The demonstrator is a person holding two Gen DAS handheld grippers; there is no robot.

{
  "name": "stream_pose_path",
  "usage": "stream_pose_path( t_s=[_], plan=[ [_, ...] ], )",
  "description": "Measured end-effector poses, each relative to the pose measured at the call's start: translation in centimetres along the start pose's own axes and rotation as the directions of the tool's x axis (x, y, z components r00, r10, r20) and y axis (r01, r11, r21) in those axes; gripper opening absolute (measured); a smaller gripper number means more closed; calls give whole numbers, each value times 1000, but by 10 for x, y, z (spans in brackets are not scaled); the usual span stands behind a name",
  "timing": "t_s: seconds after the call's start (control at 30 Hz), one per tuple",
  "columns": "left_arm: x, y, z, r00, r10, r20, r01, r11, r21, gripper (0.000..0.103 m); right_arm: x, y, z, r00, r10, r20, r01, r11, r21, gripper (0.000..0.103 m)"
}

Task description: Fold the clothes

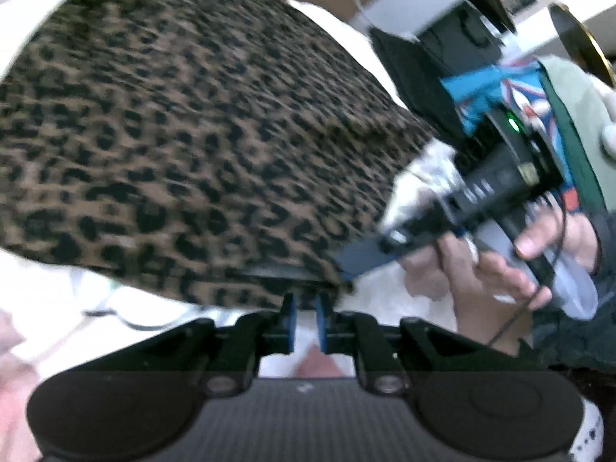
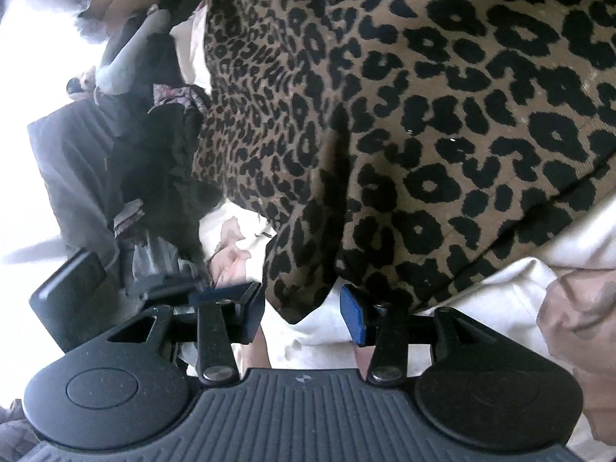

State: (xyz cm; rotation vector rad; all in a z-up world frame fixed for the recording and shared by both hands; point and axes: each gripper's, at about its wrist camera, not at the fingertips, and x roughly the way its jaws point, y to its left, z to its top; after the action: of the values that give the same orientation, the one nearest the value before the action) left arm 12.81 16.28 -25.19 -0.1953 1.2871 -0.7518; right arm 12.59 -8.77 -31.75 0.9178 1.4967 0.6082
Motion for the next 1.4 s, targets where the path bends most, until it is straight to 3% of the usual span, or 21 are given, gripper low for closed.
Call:
stream_pose_path(
  t_s=[0.13,0.27,0.37,0.47,0.67,0.73,0.83,0.9,1.0,1.1,1.27,1.4],
  plan=[
    [-23,24,8,992,101,73,-97,994,-53,14,0,3,2,1000,14,2,-14,1000,2,47],
    [-42,49,16,962,241,130,-226,967,-118,14,4,2,4,1000,26,3,-26,999,35,50],
    [-49,67,22,944,291,155,-266,950,-164,14,6,0,4,1000,31,5,-31,997,71,52],
    [-57,76,28,920,348,180,-326,935,-143,14,8,0,4,1000,4,-5,-4,993,114,52],
    [-71,102,34,882,413,227,-371,906,-205,17,-1,9,-2,994,-101,42,90,976,197,52],
    [-75,111,36,868,433,241,-384,895,-228,27,-3,12,-7,988,-130,77,109,965,237,52],
    [-82,125,39,846,464,261,-401,878,-262,31,-1,15,-16,983,-139,124,100,956,276,53],
    [-86,134,40,831,484,274,-411,866,-285,34,1,17,-22,971,-143,189,83,952,294,53],
    [-87,145,37,825,491,278,-414,862,-294,36,3,15,-37,944,-131,301,5,923,386,53],
    [-87,154,31,829,483,283,-400,864,-306,37,4,15,-58,906,-133,401,-61,898,436,62],
    [-81,157,26,841,450,301,-382,887,-259,37,1,8,-82,832,-138,537,-159,868,470,68],
    [-69,160,32,832,469,296,-425,882,-202,37,4,0,-87,811,-153,565,-174,859,482,68]
  ],
)
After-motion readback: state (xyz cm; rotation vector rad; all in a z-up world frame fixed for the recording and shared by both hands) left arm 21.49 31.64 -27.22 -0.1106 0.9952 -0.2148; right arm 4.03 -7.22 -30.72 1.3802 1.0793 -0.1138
